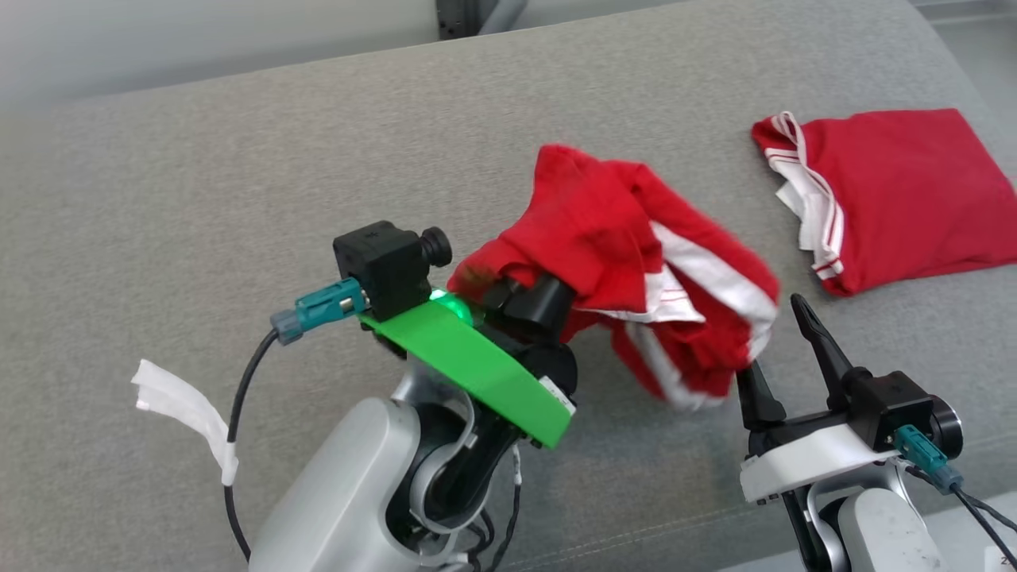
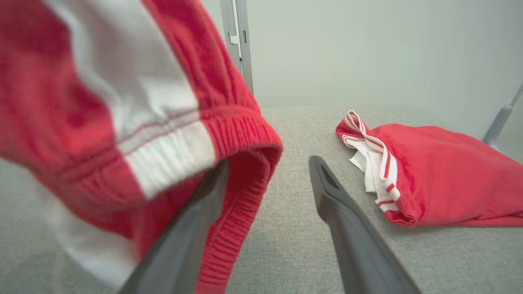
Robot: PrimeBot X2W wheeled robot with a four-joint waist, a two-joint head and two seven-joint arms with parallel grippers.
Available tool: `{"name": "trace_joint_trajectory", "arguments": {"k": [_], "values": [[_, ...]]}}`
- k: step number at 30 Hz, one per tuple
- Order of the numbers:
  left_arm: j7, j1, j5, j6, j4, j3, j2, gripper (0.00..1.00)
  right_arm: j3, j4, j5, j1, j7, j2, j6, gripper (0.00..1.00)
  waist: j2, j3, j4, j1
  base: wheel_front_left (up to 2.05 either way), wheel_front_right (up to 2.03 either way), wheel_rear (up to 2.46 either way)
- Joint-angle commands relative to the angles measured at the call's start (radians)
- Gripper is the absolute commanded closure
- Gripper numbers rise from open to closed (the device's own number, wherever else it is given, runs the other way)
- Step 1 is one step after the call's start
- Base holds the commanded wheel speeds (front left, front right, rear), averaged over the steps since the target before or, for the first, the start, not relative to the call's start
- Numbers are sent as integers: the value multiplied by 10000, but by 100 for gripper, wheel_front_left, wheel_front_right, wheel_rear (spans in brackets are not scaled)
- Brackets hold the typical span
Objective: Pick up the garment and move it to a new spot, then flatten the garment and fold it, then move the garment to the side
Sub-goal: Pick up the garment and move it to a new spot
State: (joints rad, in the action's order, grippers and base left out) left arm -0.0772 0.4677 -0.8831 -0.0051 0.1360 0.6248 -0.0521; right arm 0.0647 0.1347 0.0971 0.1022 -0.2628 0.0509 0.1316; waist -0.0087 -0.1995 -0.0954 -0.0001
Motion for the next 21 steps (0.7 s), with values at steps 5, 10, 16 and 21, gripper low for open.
{"name": "trace_joint_trajectory", "arguments": {"k": [5,10,16,21], "values": [[-239,-630,-1145,997,-1546,-607,-45,100,-6,-12,224,-92,-26,6,-19,0,87,-138,-705,1,0,0,0],[-57,-432,-1075,1169,-3434,-1062,-425,100,38,30,289,7,-26,4,-19,0,87,-191,-835,1,0,0,0],[628,-64,-1233,1146,-5811,-1800,-616,100,-18,106,281,48,-26,0,-19,0,87,-246,-866,1,0,0,0],[956,239,-1355,794,-7033,-1977,-580,100,-95,128,193,6,-26,1,-19,0,87,-211,-700,1,0,0,0]]}}
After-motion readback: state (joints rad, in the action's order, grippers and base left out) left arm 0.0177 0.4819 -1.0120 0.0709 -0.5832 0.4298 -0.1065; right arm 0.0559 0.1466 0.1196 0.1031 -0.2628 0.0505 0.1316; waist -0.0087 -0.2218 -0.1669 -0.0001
